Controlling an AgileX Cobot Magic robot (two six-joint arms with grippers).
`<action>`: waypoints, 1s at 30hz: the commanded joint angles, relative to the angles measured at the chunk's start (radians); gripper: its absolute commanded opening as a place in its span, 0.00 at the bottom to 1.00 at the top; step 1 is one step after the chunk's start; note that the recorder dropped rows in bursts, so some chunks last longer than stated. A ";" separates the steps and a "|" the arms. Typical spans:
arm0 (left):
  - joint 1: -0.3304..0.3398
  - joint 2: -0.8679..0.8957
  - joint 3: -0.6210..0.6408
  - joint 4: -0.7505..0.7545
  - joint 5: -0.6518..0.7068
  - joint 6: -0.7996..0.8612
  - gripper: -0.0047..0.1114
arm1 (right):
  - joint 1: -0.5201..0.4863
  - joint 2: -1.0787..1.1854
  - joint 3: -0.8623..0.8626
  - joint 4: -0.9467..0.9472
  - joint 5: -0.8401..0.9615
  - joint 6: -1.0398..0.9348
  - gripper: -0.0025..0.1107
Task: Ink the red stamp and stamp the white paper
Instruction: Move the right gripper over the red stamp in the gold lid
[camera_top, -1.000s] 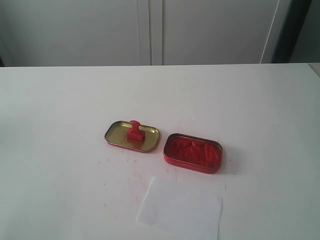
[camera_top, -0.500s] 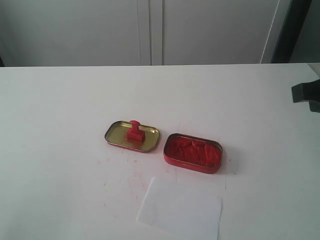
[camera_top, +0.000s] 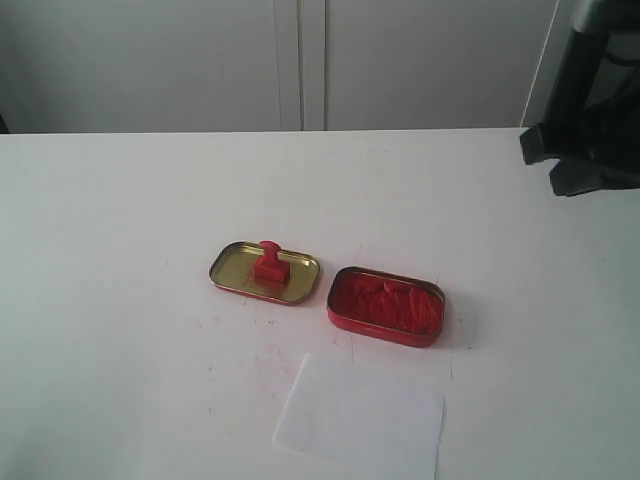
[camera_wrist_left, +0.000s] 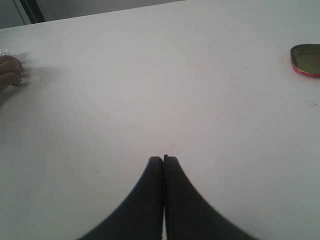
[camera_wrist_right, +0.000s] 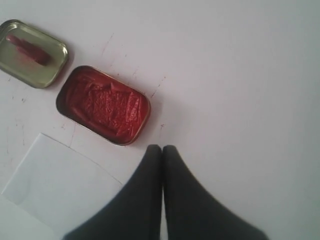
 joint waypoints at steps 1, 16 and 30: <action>0.002 -0.003 0.003 -0.001 -0.003 0.003 0.04 | 0.050 0.066 -0.058 0.006 0.022 -0.011 0.02; 0.002 -0.003 0.003 -0.001 -0.003 0.003 0.04 | 0.198 0.318 -0.274 0.006 0.030 -0.013 0.02; 0.002 -0.003 0.003 -0.001 -0.003 0.003 0.04 | 0.332 0.585 -0.557 -0.004 0.092 -0.090 0.02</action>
